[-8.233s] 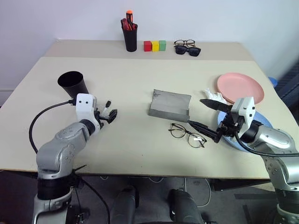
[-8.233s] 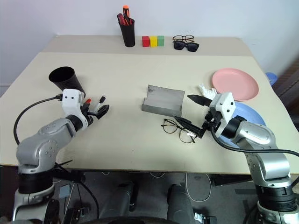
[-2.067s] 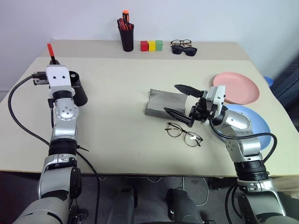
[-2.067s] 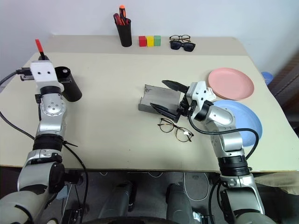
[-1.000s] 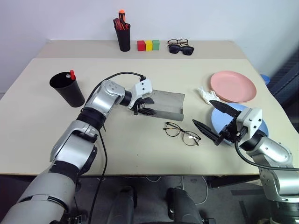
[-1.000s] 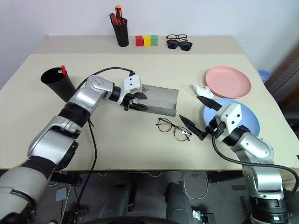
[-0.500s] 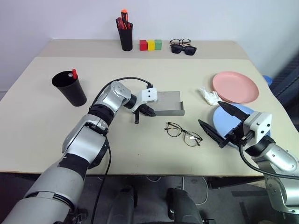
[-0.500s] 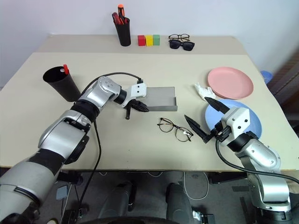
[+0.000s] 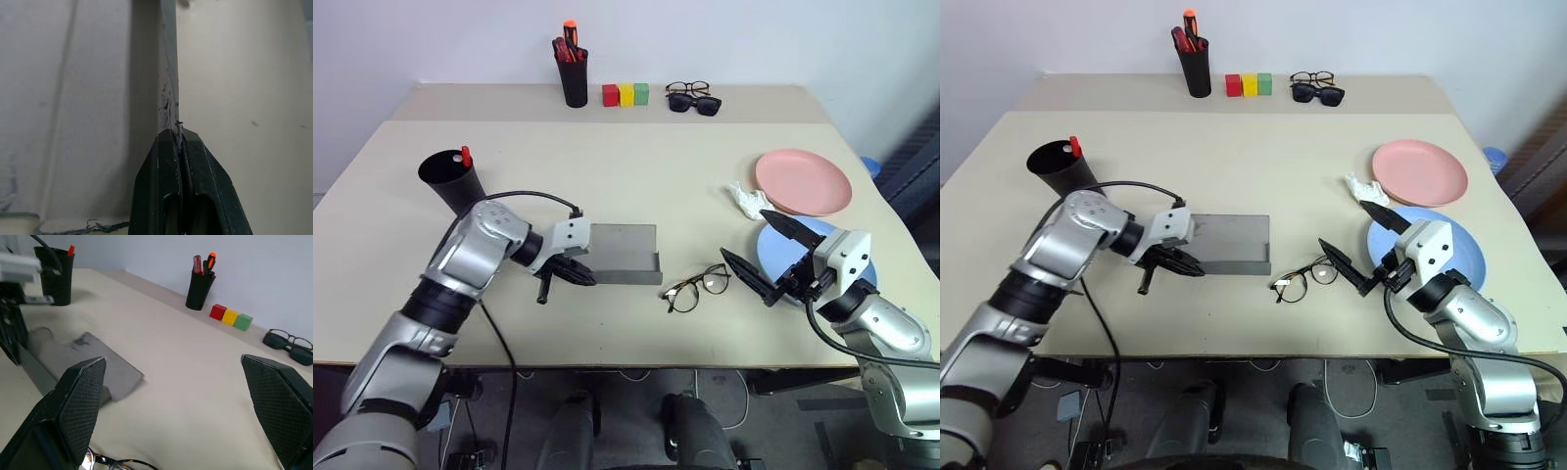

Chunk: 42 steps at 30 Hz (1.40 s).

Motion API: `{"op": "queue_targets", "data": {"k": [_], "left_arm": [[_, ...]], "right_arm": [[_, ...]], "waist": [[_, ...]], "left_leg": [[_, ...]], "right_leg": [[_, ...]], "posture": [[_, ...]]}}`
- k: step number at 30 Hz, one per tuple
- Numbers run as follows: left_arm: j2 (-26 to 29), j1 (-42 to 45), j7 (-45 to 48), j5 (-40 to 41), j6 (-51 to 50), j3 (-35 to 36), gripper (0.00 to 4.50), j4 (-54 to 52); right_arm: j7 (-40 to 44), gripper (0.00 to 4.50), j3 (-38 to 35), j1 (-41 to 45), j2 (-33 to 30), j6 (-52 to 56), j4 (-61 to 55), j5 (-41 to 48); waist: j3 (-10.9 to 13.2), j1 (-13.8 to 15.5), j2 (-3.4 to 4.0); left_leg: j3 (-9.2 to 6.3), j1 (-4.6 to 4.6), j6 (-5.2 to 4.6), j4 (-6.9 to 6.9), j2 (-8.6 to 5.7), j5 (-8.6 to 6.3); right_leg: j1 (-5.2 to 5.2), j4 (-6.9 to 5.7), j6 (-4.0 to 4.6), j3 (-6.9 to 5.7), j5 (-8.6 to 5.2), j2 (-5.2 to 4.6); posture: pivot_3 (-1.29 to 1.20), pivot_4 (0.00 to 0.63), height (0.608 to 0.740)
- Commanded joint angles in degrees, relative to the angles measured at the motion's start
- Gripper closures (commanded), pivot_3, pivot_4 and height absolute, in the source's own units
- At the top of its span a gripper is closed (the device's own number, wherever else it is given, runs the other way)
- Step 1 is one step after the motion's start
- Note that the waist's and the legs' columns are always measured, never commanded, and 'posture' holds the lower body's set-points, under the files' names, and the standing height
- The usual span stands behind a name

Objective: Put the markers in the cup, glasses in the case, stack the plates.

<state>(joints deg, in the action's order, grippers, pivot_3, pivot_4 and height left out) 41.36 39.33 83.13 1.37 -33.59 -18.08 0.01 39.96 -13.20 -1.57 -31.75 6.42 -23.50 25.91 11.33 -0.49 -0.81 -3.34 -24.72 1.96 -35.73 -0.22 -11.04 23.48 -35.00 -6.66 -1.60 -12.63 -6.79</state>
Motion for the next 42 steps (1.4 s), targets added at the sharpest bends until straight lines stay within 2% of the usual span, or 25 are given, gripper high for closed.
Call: {"op": "queue_targets", "data": {"k": [1,7,11,15,21,29,42], "left_arm": [[3.19,-1.29,-1.50,2.91,-4.17,3.79,4.47,-6.26],[12.03,-8.53,3.49,10.51,-6.40,6.19,4.47,-16.24],[13.71,-11.06,2.44,12.54,-6.39,5.59,4.47,-18.75],[11.56,-10.64,-1.24,12.77,-8.05,3.68,4.47,-19.91],[7.09,-9.57,-7.47,13.10,-12.97,0.63,4.47,-22.58],[6.70,-8.80,-10.16,15.09,-16.20,-0.99,4.47,-24.61],[-4.17,0.28,-26.25,11.80,-24.89,-4.36,4.47,-17.19]], "right_arm": [[0.71,0.00,0.13,0.52,0.63,-1.91,0.63,-0.01],[2.13,0.00,-0.17,-0.31,0.12,-2.99,2.25,0.13],[3.50,0.00,-1.00,-3.19,-0.86,-3.29,2.01,-0.05],[4.75,0.00,-1.14,-6.80,-1.75,-4.85,1.61,-1.44],[3.67,0.00,-1.58,-7.67,-1.48,-4.81,0.48,-1.43],[3.86,0.00,-2.83,-9.57,-1.85,-3.80,-1.27,-0.78],[3.12,0.00,-3.03,-9.63,-1.58,-3.20,-2.20,-0.83]], "waist": [[0.00,-0.07,0.00],[0.01,-0.36,0.02],[0.02,0.26,0.04],[0.02,0.92,0.04],[0.02,1.09,0.04],[0.02,1.14,0.04],[0.02,1.17,0.03]], "left_leg": [[0.00,0.00,0.00,0.01,0.00,0.00],[0.04,0.01,0.00,0.11,0.02,0.00],[0.02,0.01,0.00,0.12,0.03,0.00],[0.08,0.00,0.02,0.08,0.02,-0.01],[0.08,0.00,0.01,0.08,0.02,-0.01],[0.08,0.00,0.01,0.08,0.02,-0.01],[0.06,0.01,0.00,0.03,0.01,0.00]], "right_leg": [[0.00,0.00,0.01,0.00,0.00,0.00],[0.07,0.00,0.11,0.01,-0.01,0.00],[0.09,-0.01,0.13,-0.02,-0.05,0.00],[0.06,0.05,0.05,0.01,-0.11,-0.03],[0.06,0.06,0.04,0.00,-0.12,-0.02],[0.07,0.04,0.04,0.01,-0.11,-0.02],[0.03,0.02,0.02,0.00,-0.12,0.00]], "posture": [[0.00,0.150,0.740],[0.00,0.150,0.740],[0.00,0.150,0.740],[0.00,0.150,0.740],[0.00,0.150,0.740],[0.00,0.150,0.740],[0.00,0.150,0.740]]}}
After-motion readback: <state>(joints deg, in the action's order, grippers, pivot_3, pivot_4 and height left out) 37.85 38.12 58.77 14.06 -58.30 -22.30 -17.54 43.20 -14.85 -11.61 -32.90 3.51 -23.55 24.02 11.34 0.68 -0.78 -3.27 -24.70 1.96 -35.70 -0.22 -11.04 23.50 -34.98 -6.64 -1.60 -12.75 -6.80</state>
